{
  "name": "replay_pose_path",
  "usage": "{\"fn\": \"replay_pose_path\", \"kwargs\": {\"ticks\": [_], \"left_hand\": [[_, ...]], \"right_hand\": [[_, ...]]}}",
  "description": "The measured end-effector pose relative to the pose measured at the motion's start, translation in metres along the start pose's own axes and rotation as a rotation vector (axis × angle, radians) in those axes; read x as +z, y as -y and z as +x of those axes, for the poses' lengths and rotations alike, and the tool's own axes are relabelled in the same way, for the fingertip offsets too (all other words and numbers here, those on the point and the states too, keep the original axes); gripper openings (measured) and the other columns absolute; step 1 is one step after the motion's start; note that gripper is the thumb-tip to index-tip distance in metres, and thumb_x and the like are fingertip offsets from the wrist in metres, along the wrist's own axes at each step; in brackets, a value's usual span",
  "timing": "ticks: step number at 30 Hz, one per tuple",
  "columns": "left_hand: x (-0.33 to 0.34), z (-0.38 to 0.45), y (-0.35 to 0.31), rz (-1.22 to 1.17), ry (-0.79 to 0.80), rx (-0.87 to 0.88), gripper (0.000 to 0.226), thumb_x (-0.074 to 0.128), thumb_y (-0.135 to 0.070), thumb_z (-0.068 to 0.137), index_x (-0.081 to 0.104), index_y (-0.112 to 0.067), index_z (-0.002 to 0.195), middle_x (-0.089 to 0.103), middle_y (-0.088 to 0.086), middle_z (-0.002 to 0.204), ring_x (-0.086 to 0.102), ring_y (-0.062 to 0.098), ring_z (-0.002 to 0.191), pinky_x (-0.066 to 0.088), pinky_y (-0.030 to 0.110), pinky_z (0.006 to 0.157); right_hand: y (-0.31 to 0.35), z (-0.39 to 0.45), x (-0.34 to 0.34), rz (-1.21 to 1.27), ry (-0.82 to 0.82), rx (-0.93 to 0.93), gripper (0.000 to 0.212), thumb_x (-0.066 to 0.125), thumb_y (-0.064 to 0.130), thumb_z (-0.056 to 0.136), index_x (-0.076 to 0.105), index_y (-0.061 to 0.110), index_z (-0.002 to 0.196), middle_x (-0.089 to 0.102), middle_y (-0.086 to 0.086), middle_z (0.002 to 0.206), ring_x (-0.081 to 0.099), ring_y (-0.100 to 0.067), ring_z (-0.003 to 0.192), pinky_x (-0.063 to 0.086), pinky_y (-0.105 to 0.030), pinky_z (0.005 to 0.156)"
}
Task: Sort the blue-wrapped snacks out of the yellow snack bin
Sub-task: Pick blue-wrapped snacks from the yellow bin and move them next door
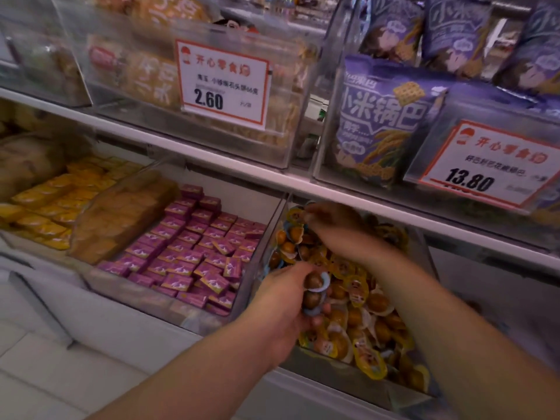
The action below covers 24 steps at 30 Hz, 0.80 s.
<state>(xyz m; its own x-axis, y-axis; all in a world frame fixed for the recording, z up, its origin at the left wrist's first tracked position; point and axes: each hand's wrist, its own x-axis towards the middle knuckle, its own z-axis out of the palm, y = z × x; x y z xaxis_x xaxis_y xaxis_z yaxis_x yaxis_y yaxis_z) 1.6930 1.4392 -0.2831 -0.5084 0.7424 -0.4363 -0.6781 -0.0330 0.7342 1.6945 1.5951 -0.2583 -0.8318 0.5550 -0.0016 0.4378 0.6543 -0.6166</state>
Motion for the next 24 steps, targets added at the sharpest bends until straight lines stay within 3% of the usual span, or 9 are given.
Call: {"fn": "replay_pose_path", "kwargs": {"ticks": [2,5,10,13,19,22,24], "left_hand": [[0.002,-0.002,0.0,0.045,-0.003,0.016,0.018,0.059,-0.016,0.093,0.065,-0.003,0.103,0.06,0.01,0.068,0.057,0.021,0.048,0.039,0.022,0.038],[-0.002,-0.006,0.0,0.216,0.014,0.099,0.017,0.059,-0.02,0.094,0.069,-0.008,0.101,0.064,0.008,0.078,0.06,0.019,0.054,0.045,0.023,0.043],[-0.013,-0.014,-0.005,0.353,0.057,0.219,0.017,0.058,-0.024,0.095,0.072,-0.021,0.086,0.066,0.002,0.08,0.06,0.017,0.059,0.048,0.029,0.051],[-0.019,-0.016,-0.009,0.361,0.057,0.258,0.019,0.058,-0.024,0.095,0.072,-0.024,0.083,0.067,0.001,0.079,0.062,0.018,0.059,0.047,0.028,0.049],[-0.016,-0.02,-0.008,0.377,0.061,0.244,0.016,0.058,-0.023,0.095,0.071,-0.021,0.085,0.066,0.004,0.084,0.061,0.017,0.063,0.05,0.029,0.053],[-0.014,-0.019,-0.007,0.365,0.044,0.247,0.016,0.057,-0.022,0.096,0.071,-0.017,0.089,0.066,0.004,0.084,0.061,0.02,0.064,0.049,0.03,0.054],[-0.013,-0.018,-0.009,0.337,0.03,0.241,0.015,0.057,-0.02,0.097,0.071,-0.015,0.092,0.065,0.004,0.084,0.061,0.019,0.063,0.047,0.026,0.05]], "right_hand": [[0.006,0.017,0.017,-0.136,0.087,-0.064,0.027,0.051,0.042,0.097,0.071,0.023,0.099,0.074,-0.003,0.103,0.068,-0.019,0.093,0.055,-0.036,0.086],[0.004,0.027,0.027,-0.471,0.101,-0.126,0.035,0.05,0.049,0.095,0.069,0.028,0.114,0.068,-0.003,0.118,0.059,-0.029,0.113,0.047,-0.041,0.099],[-0.014,0.02,-0.004,-0.376,0.253,-0.246,0.039,0.068,0.028,0.091,0.064,0.023,0.129,0.066,0.0,0.128,0.061,-0.015,0.115,0.043,-0.022,0.094],[-0.028,0.012,-0.02,-0.447,0.333,-0.172,0.049,0.076,0.029,0.081,0.063,0.033,0.128,0.059,0.008,0.134,0.055,-0.01,0.12,0.044,-0.029,0.102],[-0.044,-0.002,-0.028,-0.317,0.23,-0.091,0.036,0.077,0.021,0.073,0.074,0.038,0.104,0.068,0.007,0.114,0.064,-0.01,0.102,0.055,-0.036,0.089],[-0.048,-0.006,-0.035,-0.147,0.07,-0.03,0.03,0.077,0.019,0.075,0.071,0.039,0.098,0.068,0.006,0.112,0.064,-0.01,0.095,0.051,-0.023,0.075],[-0.053,-0.009,-0.038,-0.042,-0.012,0.024,0.03,0.075,0.019,0.079,0.07,0.038,0.102,0.069,0.006,0.112,0.064,-0.011,0.098,0.051,-0.022,0.079]]}}
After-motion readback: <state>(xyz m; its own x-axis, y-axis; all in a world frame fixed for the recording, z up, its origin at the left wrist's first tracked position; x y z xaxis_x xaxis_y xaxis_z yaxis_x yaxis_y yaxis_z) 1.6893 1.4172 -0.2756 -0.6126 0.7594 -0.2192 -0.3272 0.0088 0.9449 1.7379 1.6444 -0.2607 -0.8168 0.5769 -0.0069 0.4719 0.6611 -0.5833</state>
